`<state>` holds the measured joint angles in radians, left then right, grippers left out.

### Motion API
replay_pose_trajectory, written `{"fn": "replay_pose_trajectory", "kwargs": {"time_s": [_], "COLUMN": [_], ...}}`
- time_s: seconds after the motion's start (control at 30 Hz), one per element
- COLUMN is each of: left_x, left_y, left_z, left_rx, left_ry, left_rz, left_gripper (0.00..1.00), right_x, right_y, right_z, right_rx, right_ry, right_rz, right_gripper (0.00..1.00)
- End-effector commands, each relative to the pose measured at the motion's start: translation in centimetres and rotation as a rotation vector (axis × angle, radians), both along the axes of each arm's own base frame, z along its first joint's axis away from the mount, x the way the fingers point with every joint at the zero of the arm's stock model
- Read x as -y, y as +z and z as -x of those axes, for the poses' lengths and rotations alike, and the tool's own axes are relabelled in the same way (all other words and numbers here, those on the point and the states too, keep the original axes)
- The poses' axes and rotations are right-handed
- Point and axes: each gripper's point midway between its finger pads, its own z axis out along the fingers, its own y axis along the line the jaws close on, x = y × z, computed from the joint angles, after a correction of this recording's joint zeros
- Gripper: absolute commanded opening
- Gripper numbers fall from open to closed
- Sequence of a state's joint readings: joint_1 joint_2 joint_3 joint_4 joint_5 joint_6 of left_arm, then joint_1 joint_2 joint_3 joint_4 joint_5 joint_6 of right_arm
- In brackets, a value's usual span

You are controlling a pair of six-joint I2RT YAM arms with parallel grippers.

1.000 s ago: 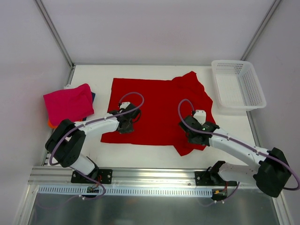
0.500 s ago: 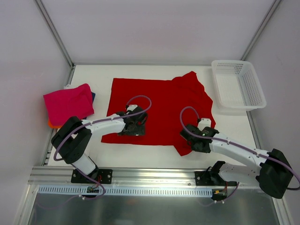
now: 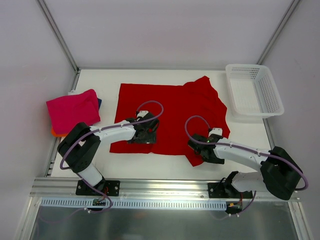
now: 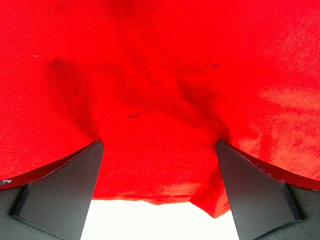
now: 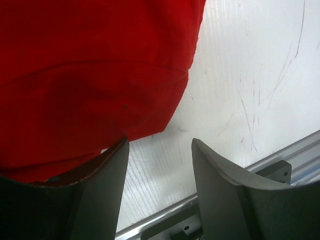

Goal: Fold and stack the t-shirts
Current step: Flatten the tshirt out

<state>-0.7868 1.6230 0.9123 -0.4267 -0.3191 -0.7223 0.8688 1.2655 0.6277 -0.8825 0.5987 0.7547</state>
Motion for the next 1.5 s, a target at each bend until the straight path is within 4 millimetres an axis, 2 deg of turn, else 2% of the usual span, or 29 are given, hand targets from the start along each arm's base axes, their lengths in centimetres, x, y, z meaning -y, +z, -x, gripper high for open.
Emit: {"fn": "replay_pose_trajectory", "kwargs": {"time_s": [0.0,0.17,0.43,0.53,0.57,0.67,0.8,1.07,1.13,1.2,1.23,1.3,1.37,1.47], "left_x": [-0.4,-1.0,-1.6,-1.8,-1.7,-1.8,-1.9,-2.4,-2.5,-2.4,-2.2,-1.9,-1.7,-1.7], "left_y": [-0.3,-0.5,-1.0,-1.2,-1.2,-1.2,-1.2,-1.4,-1.1,-0.6,-0.4,0.2,0.4,0.2], "left_z": [0.4,0.8,1.4,1.5,1.5,1.5,1.6,2.2,2.3,2.3,2.1,1.5,1.3,1.4], "left_rx": [-0.006,-0.008,-0.02,-0.025,-0.024,-0.025,-0.026,-0.04,-0.033,-0.023,-0.017,0.005,0.006,-0.002], "left_ry": [-0.009,-0.007,0.0,-0.002,-0.001,-0.001,-0.002,0.002,0.002,-0.001,-0.006,-0.016,-0.027,-0.028], "left_rz": [-0.033,-0.041,-0.056,-0.061,-0.059,-0.06,-0.064,-0.068,-0.059,-0.045,-0.042,-0.038,-0.035,-0.036], "left_gripper": [0.99,0.99,0.99,0.99,0.99,0.99,0.99,0.99,0.99,0.99,0.99,0.99,0.99,0.99], "right_x": [-0.2,-0.9,-0.6,-0.5,-0.6,-0.5,0.3,2.6,2.4,2.0,1.8,1.6,0.9,0.0], "right_y": [-0.1,-0.6,-1.6,-1.6,-1.6,-1.5,-0.3,4.9,5.1,5.1,4.9,4.4,3.5,2.4], "right_z": [-0.8,-1.4,-1.6,-1.7,-1.6,-1.6,-1.3,-1.1,-1.0,-1.1,-1.3,-1.2,-1.2,-1.4], "right_rx": [0.025,0.038,0.058,0.058,0.058,0.061,0.07,0.169,0.17,0.174,0.18,0.164,0.153,0.159], "right_ry": [-0.028,-0.028,-0.056,-0.055,-0.055,-0.055,-0.055,-0.07,-0.065,-0.06,-0.06,-0.06,-0.054,-0.056], "right_rz": [0.016,0.001,-0.018,-0.016,-0.019,-0.025,-0.003,0.018,-0.006,-0.033,-0.043,-0.046,-0.068,-0.123], "right_gripper": [0.57,0.54,0.36,0.27,0.16,0.0,0.0,0.0,0.01,0.08,0.23,0.46,0.6,0.65]}}
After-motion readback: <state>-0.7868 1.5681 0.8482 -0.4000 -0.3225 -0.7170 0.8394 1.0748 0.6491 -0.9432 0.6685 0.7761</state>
